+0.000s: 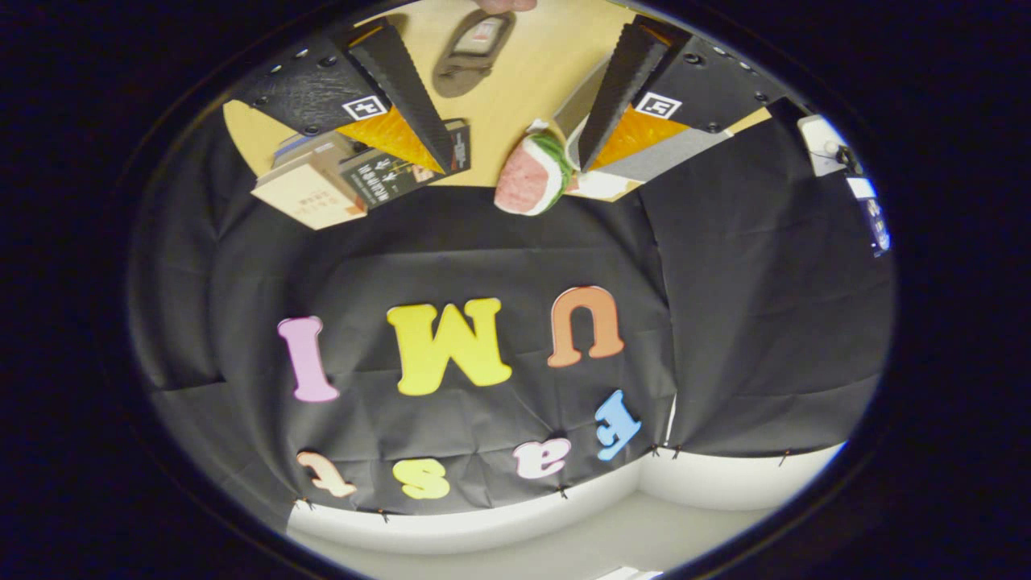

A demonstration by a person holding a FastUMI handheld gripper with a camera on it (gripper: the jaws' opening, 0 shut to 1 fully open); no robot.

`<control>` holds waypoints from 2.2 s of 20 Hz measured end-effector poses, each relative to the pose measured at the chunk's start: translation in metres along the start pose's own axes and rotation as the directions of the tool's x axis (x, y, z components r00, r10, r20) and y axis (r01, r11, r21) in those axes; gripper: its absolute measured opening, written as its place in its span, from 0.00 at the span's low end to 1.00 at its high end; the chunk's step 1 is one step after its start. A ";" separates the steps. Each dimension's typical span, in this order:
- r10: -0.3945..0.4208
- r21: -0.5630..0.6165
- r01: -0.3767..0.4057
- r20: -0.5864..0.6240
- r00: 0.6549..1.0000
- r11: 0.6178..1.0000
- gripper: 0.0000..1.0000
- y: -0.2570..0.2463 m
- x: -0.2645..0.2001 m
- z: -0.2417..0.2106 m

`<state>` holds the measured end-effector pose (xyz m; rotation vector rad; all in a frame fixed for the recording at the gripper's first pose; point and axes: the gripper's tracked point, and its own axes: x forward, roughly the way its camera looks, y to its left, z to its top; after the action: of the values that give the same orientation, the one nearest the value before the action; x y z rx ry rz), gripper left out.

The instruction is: Open the storage box then place both shoes into the box .Put the left shoe in first, then the right shoe, with the right side of both shoes facing outward in a uniform manner.

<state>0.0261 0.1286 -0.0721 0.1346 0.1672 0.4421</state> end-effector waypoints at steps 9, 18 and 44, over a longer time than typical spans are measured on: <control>0.127 0.160 -0.098 -0.187 0.974 0.982 0.95 0.089 0.078 -0.100; 0.203 0.395 -0.086 -0.263 0.943 0.915 0.95 0.104 0.115 -0.153; 0.374 0.553 -0.236 -0.151 0.915 0.799 0.00 0.154 0.108 -0.041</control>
<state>0.0509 0.3168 -0.1005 0.6589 0.5270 0.7355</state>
